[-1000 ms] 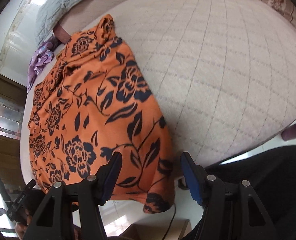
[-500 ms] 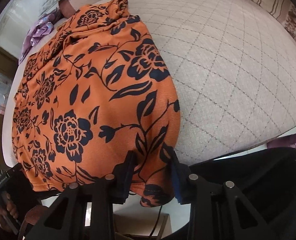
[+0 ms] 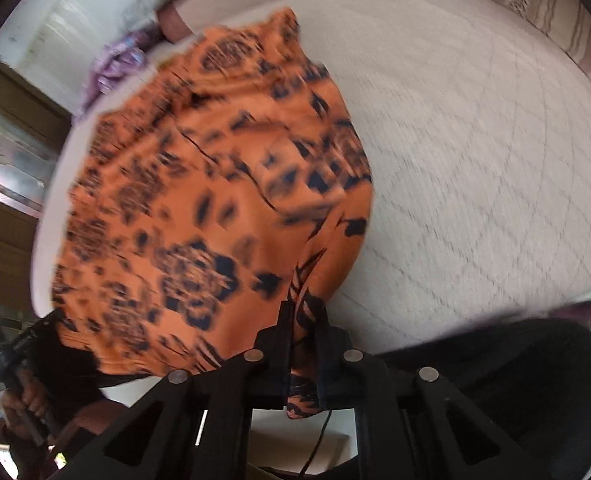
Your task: Fold small clothes
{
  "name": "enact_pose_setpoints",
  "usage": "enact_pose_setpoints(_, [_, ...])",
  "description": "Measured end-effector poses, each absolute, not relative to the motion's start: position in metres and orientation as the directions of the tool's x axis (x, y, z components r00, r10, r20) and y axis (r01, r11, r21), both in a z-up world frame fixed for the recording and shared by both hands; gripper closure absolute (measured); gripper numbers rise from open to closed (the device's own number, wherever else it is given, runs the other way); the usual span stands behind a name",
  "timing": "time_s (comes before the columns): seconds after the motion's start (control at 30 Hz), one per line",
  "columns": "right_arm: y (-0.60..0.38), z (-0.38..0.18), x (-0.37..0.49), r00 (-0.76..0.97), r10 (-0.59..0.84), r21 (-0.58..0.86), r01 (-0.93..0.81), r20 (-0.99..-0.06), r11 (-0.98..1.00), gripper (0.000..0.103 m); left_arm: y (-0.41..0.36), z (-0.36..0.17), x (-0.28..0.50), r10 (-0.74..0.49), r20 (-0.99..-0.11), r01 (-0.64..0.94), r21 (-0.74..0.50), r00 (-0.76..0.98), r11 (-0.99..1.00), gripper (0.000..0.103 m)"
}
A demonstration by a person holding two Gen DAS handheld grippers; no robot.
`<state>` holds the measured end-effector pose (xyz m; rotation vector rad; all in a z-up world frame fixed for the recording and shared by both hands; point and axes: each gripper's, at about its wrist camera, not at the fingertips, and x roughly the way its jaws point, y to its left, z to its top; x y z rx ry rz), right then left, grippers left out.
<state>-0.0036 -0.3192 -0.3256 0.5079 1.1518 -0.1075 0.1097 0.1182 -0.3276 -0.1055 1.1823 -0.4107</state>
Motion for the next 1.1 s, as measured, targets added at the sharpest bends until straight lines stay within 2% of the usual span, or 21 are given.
enact_pose_setpoints(0.2, [-0.333, -0.278, 0.027, 0.542, 0.256, 0.461, 0.286, -0.801, 0.84, 0.095, 0.121, -0.274, 0.154, -0.466, -0.803, 0.295, -0.375, 0.37, 0.879, 0.097])
enact_pose_setpoints(0.33, [-0.345, -0.256, 0.061, 0.596, 0.267, 0.505, 0.274, -0.757, 0.818, 0.095, 0.12, -0.248, 0.199, -0.482, -0.771, 0.303, -0.382, 0.417, 0.873, 0.097])
enact_pose_setpoints(0.57, [-0.388, -0.242, 0.159, 0.65, 0.251, 0.543, 0.295, -0.717, 0.786, 0.095, 0.106, -0.236, 0.31, -0.404, -0.777, 0.258, -0.315, 0.483, 0.913, 0.097])
enact_pose_setpoints(0.7, [-0.415, -0.26, 0.228, 0.673, 0.214, 0.562, 0.354, -0.709, 0.748, 0.095, 0.092, -0.255, 0.375, -0.338, -0.797, 0.218, -0.262, 0.5, 0.94, 0.097])
enact_pose_setpoints(0.87, [-0.445, -0.32, 0.287, 0.7, 0.193, 0.63, 0.444, -0.688, 0.637, 0.095, 0.08, -0.31, 0.436, -0.265, -0.83, 0.123, -0.235, 0.49, 0.964, 0.097])
enact_pose_setpoints(0.97, [-0.459, -0.36, 0.297, 0.706, 0.237, 0.701, 0.487, -0.667, 0.521, 0.092, 0.085, -0.334, 0.449, -0.251, -0.84, 0.079, -0.244, 0.482, 0.967, 0.097])
enact_pose_setpoints(1.07, [-0.461, -0.364, 0.285, 0.759, 0.229, 0.739, 0.44, -0.61, 0.51, 0.091, 0.095, -0.328, 0.435, -0.269, -0.804, 0.059, -0.281, 0.531, 0.958, 0.097])
enact_pose_setpoints(1.1, [-0.46, -0.361, 0.281, 0.772, 0.213, 0.738, 0.427, -0.598, 0.523, 0.086, 0.096, -0.322, 0.426, -0.267, -0.789, 0.063, -0.28, 0.553, 0.958, 0.097])
